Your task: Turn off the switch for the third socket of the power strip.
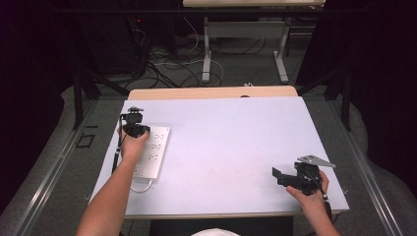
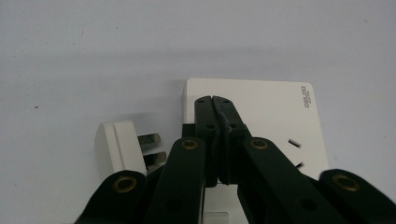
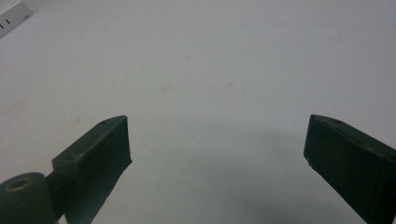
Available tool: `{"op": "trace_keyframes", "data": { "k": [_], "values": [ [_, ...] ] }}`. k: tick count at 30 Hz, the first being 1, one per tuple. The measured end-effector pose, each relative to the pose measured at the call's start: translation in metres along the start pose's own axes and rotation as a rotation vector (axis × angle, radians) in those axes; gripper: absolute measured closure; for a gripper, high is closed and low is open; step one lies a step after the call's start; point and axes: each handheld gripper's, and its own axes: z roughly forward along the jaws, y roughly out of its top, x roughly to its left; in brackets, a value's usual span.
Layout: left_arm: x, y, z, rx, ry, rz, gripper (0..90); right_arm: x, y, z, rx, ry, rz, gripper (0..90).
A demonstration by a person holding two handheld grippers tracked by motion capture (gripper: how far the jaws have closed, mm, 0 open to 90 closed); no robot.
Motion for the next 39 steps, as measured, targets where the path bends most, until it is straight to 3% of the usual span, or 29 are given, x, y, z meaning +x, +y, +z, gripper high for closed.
{"op": "trace_keyframes", "data": {
  "k": [24,25,39],
  "values": [
    [0.0,-0.0011,0.0035,0.013,0.005,0.017,90.0,0.0009,-0.0001,0.0007,0.004,0.007,-0.006,6.9],
    [-0.0008,-0.0019,0.0053,-0.007,0.01,0.017,89.9,0.0009,-0.0001,0.0008,0.004,0.006,-0.006,6.9],
    [-0.0022,-0.0016,0.0053,-0.005,0.014,0.027,89.9,0.0002,-0.0001,0.0008,0.003,0.006,-0.004,6.9]
  ]
}}
